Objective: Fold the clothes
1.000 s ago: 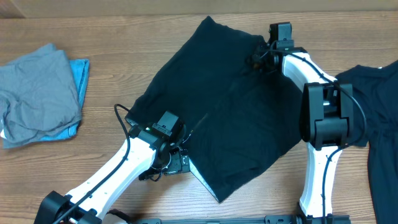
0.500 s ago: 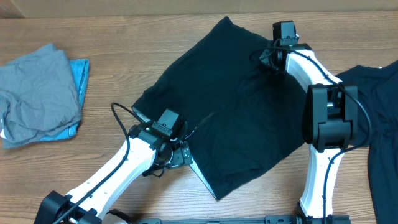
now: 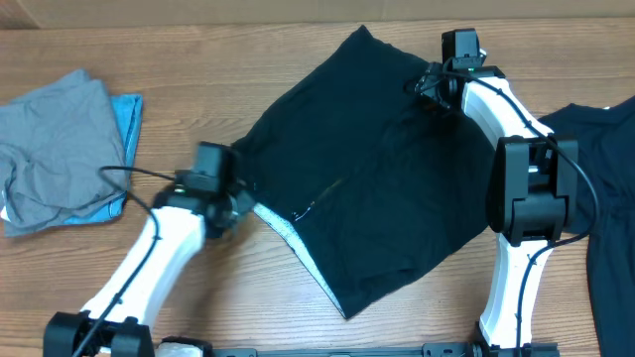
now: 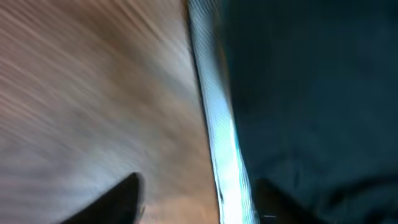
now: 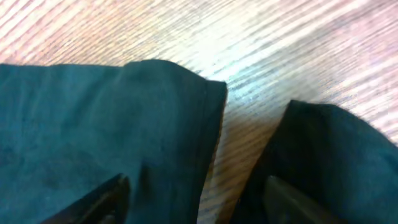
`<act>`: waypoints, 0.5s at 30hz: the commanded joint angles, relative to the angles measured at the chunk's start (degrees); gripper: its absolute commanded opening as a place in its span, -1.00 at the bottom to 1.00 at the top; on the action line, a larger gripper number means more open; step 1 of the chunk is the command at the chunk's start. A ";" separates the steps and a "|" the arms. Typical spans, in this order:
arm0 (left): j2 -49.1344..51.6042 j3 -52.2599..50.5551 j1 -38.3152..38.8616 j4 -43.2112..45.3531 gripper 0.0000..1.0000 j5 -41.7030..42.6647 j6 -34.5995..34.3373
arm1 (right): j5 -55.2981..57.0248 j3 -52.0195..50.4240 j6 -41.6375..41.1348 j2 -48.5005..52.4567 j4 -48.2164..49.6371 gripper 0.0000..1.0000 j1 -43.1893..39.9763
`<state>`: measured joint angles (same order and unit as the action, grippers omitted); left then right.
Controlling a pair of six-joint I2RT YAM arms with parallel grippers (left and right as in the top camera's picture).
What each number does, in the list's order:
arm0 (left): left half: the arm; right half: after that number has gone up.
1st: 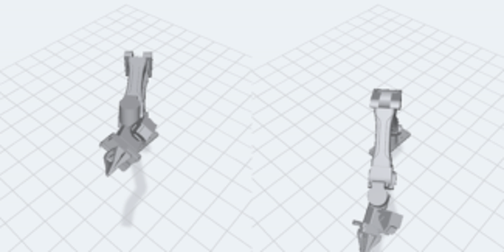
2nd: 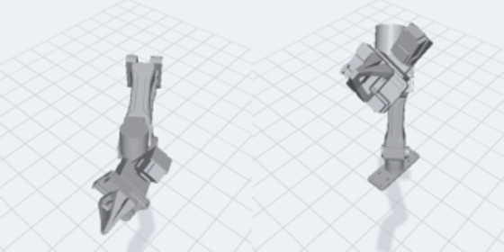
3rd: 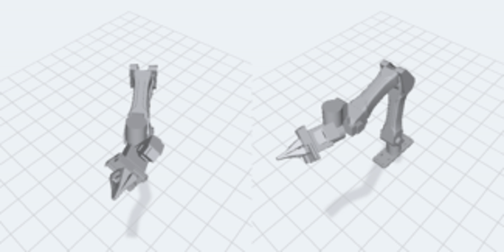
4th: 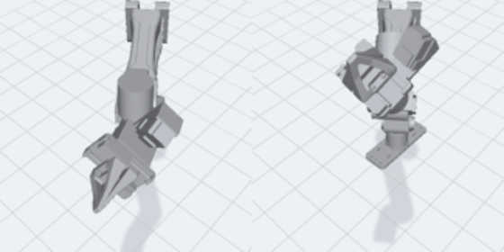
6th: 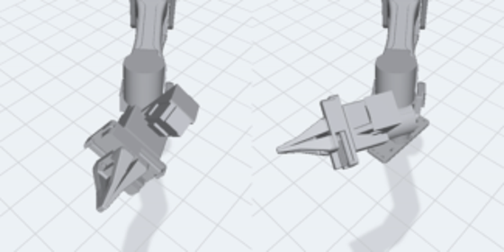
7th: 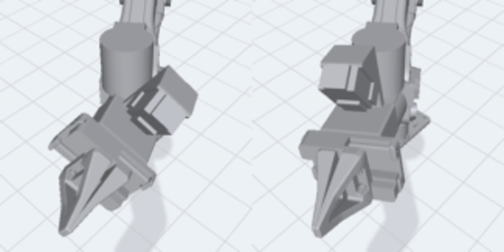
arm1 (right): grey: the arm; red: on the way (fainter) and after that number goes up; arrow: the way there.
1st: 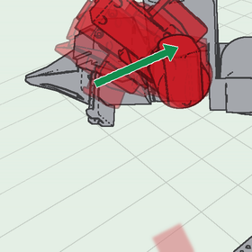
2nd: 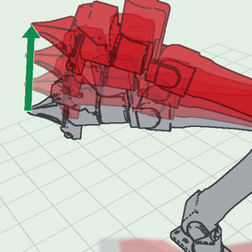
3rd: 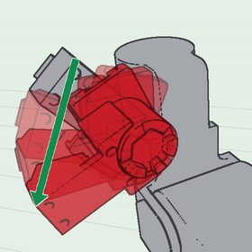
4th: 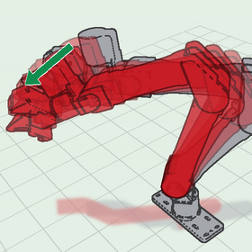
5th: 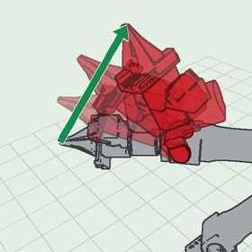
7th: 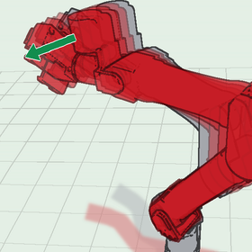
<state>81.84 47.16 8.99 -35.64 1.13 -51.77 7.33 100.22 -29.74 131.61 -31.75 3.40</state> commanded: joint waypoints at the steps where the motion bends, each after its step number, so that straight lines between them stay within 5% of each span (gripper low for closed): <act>1: -0.52 -0.04 -6.97 2.78 -0.23 4.90 4.04 | -0.55 1.16 0.17 -3.69 -0.85 0.57 -0.24; 6: -0.17 -0.04 -10.01 8.31 -0.71 6.78 5.49 | -0.55 1.16 1.62 -7.06 -6.80 0.58 -0.26; 15: 6.58 -0.04 -9.97 13.60 -0.46 10.56 5.49 | -2.38 1.16 4.63 -11.41 -25.14 0.64 -3.56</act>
<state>84.47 47.18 -0.84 -22.11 9.63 -47.48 6.35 100.25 -26.52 122.87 -52.42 2.48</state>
